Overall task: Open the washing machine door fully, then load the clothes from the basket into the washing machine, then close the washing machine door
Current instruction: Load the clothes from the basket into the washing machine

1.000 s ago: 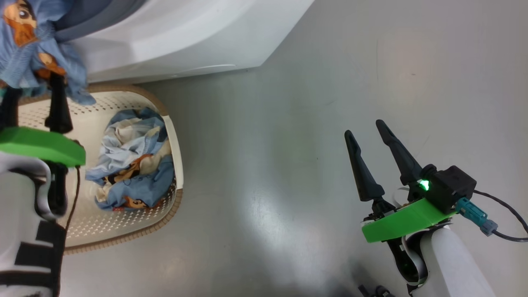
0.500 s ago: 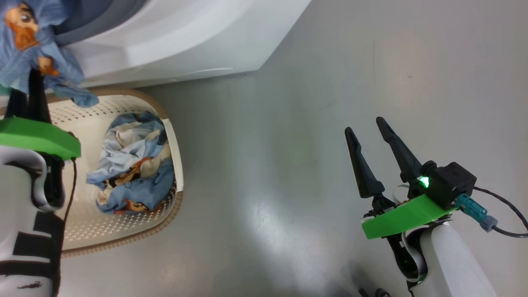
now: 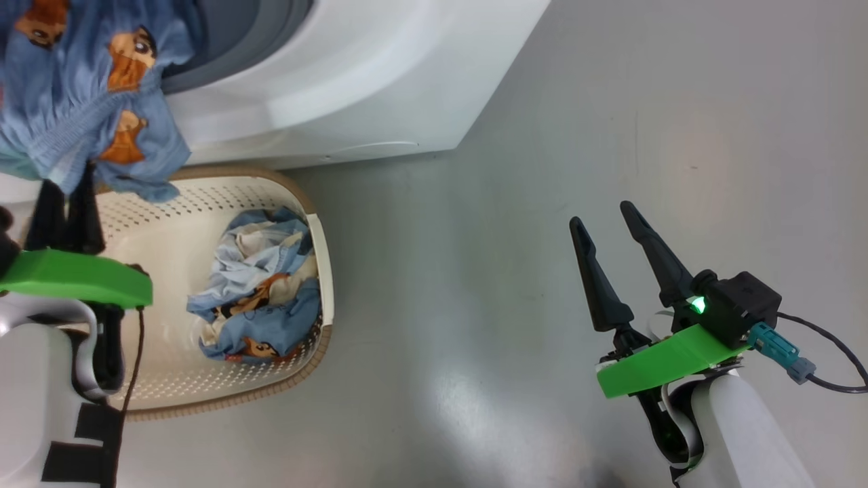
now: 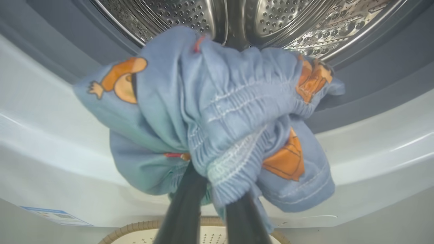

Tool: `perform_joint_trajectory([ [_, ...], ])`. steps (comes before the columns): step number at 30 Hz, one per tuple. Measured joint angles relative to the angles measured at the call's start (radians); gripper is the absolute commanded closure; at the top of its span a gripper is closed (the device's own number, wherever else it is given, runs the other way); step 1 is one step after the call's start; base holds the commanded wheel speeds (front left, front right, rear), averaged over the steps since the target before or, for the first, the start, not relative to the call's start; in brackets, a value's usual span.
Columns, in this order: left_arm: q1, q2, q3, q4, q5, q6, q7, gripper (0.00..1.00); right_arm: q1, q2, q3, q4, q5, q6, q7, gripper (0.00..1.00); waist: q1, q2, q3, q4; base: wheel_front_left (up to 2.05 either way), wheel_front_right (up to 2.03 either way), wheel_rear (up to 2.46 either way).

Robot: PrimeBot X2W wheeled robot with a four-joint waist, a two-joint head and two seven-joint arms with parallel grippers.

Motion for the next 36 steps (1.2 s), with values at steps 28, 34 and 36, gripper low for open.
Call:
perform_joint_trajectory([
  [28, -0.329, 0.086, -0.061, -0.022, 0.035, 0.015, 0.251, 1.0, 0.032, 0.0, 0.01, 0.003, 0.045, 0.0, 0.0, 0.0, 0.0, 0.0, -0.008, -0.047, 0.0, 0.0, 0.0],
  [34, -0.424, 0.092, -0.057, 0.055, 0.031, 0.02, 0.276, 1.0, 0.021, 0.001, 0.028, 0.001, 0.055, 0.0, 0.0, 0.0, 0.0, 0.0, 0.022, -0.067, 0.0, 0.0, 0.0],
  [36, -0.459, 0.095, -0.057, 0.079, 0.031, 0.02, 0.286, 1.0, 0.01, 0.0, 0.031, 0.001, 0.06, 0.0, 0.0, 0.0, 0.0, 0.0, 0.034, -0.072, 0.0, 0.0, 0.0],
])
